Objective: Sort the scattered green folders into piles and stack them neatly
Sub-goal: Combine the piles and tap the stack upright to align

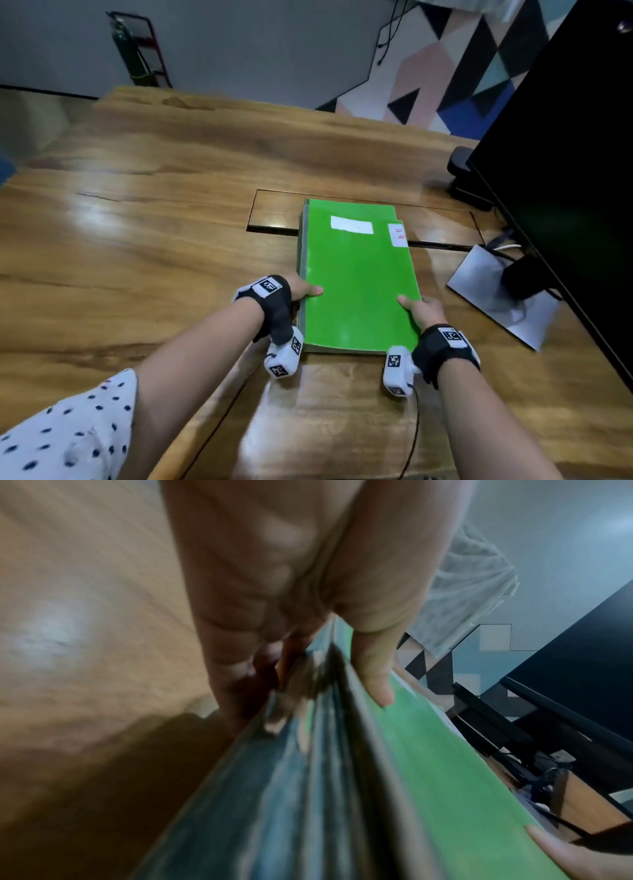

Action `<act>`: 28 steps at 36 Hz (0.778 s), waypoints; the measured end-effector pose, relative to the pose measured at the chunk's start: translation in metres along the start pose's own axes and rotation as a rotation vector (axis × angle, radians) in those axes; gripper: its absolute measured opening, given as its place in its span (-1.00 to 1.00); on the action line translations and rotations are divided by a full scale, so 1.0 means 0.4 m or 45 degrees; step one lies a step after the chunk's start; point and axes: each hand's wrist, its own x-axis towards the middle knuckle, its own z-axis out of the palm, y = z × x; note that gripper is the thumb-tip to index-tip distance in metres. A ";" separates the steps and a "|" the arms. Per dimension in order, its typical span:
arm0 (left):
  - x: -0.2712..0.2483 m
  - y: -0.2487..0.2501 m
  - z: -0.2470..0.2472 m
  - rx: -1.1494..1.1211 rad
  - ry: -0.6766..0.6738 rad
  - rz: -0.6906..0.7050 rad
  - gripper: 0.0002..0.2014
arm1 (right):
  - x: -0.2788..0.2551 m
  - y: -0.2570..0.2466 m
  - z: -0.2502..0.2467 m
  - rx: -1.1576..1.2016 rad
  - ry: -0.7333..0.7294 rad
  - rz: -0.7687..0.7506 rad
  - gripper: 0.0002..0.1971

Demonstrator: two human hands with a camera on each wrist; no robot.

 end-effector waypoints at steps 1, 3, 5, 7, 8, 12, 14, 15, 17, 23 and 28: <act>0.005 0.009 0.005 -0.002 0.021 0.017 -0.27 | 0.004 -0.001 -0.005 -0.002 0.013 -0.002 -0.58; 0.013 0.028 0.008 -0.038 0.054 0.037 -0.25 | 0.012 -0.011 -0.014 0.011 0.043 -0.001 -0.56; 0.019 0.047 0.010 -0.074 0.084 0.054 -0.23 | 0.027 -0.018 -0.021 0.001 0.065 -0.006 -0.52; 0.022 0.064 0.012 -0.103 0.111 0.059 -0.22 | 0.038 -0.024 -0.024 -0.025 0.065 -0.007 -0.54; 0.025 0.070 0.014 -0.119 0.120 0.061 -0.21 | 0.044 -0.026 -0.027 -0.037 0.069 -0.009 -0.57; 0.040 0.086 0.020 -0.127 0.139 0.069 -0.19 | 0.070 -0.033 -0.041 -0.056 0.095 -0.029 -0.60; 0.042 0.091 0.025 -0.124 0.141 0.067 -0.20 | 0.077 -0.039 -0.046 -0.113 0.094 -0.040 -0.60; 0.044 0.094 0.028 -0.124 0.141 0.064 -0.21 | 0.079 -0.040 -0.050 -0.133 0.093 -0.039 -0.61; 0.044 0.098 0.031 -0.142 0.140 0.058 -0.22 | 0.079 -0.045 -0.054 -0.163 0.089 -0.046 -0.65; 0.047 0.094 0.042 -0.238 0.166 0.051 -0.21 | 0.069 -0.059 -0.056 -0.391 0.227 -0.080 -0.61; 0.035 0.083 0.044 -0.290 0.156 0.070 -0.07 | 0.034 -0.092 -0.048 -0.410 0.474 -0.218 -0.37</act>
